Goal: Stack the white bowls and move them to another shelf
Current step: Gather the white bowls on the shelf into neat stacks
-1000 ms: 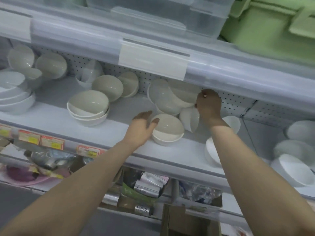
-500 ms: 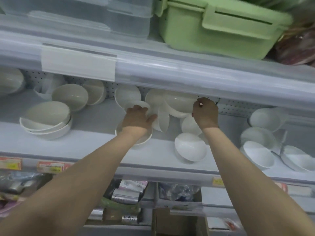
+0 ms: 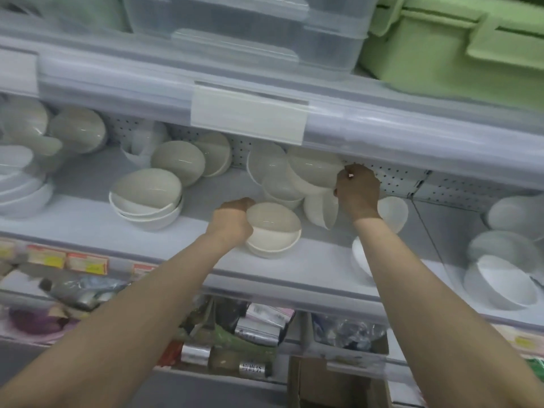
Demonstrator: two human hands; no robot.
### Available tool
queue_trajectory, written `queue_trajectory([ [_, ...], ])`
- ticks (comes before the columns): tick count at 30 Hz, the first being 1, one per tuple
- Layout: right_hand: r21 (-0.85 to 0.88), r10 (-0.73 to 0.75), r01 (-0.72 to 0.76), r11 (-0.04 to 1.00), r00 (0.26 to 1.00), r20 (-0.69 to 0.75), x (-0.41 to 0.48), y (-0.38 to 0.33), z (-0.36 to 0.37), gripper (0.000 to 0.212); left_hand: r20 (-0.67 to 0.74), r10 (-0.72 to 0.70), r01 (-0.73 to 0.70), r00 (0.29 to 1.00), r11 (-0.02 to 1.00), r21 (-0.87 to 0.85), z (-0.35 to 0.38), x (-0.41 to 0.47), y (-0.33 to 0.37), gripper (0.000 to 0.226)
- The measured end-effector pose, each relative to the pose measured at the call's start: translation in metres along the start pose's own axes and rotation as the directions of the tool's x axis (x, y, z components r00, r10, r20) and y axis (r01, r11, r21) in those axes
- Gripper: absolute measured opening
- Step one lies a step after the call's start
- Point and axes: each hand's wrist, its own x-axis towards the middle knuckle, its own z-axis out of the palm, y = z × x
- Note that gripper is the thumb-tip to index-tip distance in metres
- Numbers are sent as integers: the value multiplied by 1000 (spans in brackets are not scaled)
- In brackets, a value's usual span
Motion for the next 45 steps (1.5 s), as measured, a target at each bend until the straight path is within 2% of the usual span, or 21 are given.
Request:
queue_trajectory([
  [2,0,5,-5,1000,1000,17,-6,-8,10,38,-15,-16,15,1000,1000,-21,-9,-7,-17,57],
  [6,-57,20,-17,998,999,48,-20,-18,32,30,-32,-59,57,998,996,-67,-25,-19,-51,59],
  [13,-272,62,-32,962,993,101,-51,-18,56,26,72,-132,146,989,960,-238,-35,-45,-85,48],
  [19,-413,116,-61,909,987,110,-76,-4,58,25,19,-157,154,987,925,-348,-38,-62,-97,49],
  [24,-409,152,-86,908,980,129,-92,10,59,25,15,-140,133,990,895,-426,-43,-75,-95,54],
  [26,-505,108,-29,862,986,128,-96,11,57,30,-2,-122,110,993,901,-420,-44,-75,-93,51],
  [28,-651,-69,88,754,996,55,-96,-2,54,36,-9,-107,90,994,877,-473,-48,-75,-89,50],
  [30,-615,-248,227,755,967,52,-98,-29,54,42,-15,-91,67,996,833,-550,-54,-74,-87,50],
  [31,-533,-285,307,789,950,126,-100,-44,54,44,-24,-88,59,996,819,-571,-58,-73,-86,47],
  [32,-402,-276,350,846,933,233,-102,-57,57,42,-28,-90,57,996,811,-583,-61,-72,-86,42],
  [34,-187,-188,295,937,877,443,-104,-77,63,36,-45,-108,58,993,790,-611,-67,-68,-85,31],
  [36,-207,-198,340,917,842,502,-102,-85,68,31,-47,-114,57,992,758,-650,-74,-68,-84,21],
  [38,-308,-215,394,866,849,482,-97,-90,73,32,-51,-111,45,992,721,-692,-82,-69,-84,11],
  [40,-355,-214,392,849,869,446,-91,-94,77,36,-113,-122,12,986,728,-686,-90,-68,-90,28],
  [41,-358,-215,378,854,882,418,-88,-96,79,35,-198,-138,-21,971,768,-640,-94,-66,-96,32],
  [43,-332,-218,338,880,911,350,-80,-99,82,32,-427,-145,-67,893,893,-445,-102,-63,-113,26],
  [45,-288,-235,319,903,928,290,-73,-106,86,36,-538,-144,-60,831,937,-344,-108,-60,-135,34],
])
